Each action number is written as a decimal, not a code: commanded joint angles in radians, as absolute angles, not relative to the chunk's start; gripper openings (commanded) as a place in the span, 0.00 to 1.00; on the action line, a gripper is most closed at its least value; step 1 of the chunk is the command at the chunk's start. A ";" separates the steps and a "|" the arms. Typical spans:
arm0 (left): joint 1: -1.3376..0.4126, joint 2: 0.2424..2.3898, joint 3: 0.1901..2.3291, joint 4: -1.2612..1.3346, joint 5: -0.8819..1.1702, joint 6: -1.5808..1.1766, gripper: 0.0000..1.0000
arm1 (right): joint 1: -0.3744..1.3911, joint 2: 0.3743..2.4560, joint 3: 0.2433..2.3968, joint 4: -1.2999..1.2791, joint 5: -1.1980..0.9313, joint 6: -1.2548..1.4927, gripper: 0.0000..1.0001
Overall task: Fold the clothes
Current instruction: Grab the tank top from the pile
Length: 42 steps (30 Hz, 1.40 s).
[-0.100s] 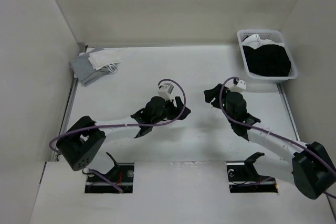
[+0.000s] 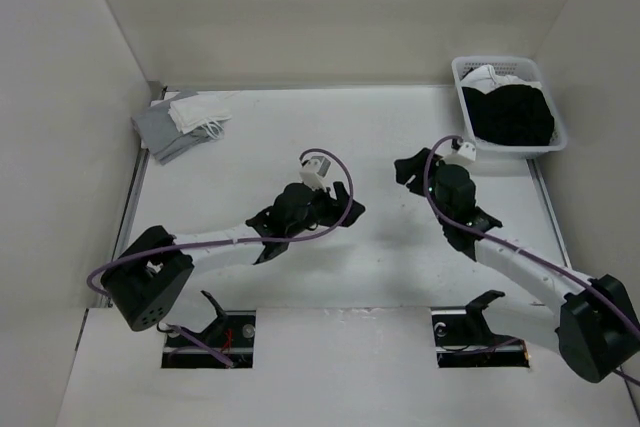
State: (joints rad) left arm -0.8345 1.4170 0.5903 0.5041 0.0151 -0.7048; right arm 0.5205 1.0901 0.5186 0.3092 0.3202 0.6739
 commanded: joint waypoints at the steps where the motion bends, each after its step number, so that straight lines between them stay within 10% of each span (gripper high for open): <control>1: -0.847 1.370 0.578 0.571 0.006 -0.644 0.65 | 0.463 1.065 0.655 0.255 0.357 0.623 0.63; 7: -0.906 1.367 0.509 0.667 -0.040 -0.592 0.58 | 0.267 1.140 0.823 0.189 0.357 0.563 0.23; 12: -0.906 1.333 0.494 0.666 -0.040 -0.563 0.22 | 0.044 1.353 1.064 0.103 0.403 0.522 0.04; 17: -0.872 1.330 0.483 0.664 -0.044 -0.563 0.17 | -0.131 1.622 1.330 0.032 0.422 0.502 0.30; 22: -0.838 1.342 0.468 0.683 -0.044 -0.578 0.38 | -0.232 1.866 1.566 -0.060 0.387 0.502 0.60; 31: -0.812 1.405 0.457 0.742 -0.032 -0.603 0.46 | -0.280 2.107 1.790 -0.120 0.356 0.476 0.69; 37: -0.809 1.417 0.456 0.762 -0.031 -0.603 0.46 | -0.297 2.206 1.873 -0.072 0.279 0.508 0.49; 42: -0.803 1.427 0.457 0.767 -0.026 -0.603 0.46 | -0.294 2.146 1.804 0.027 0.290 0.503 0.00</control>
State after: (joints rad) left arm -0.8116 1.4185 0.4706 0.6937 -0.0406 -0.5987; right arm -0.2886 2.2192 1.8351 -0.0982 0.2882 0.5068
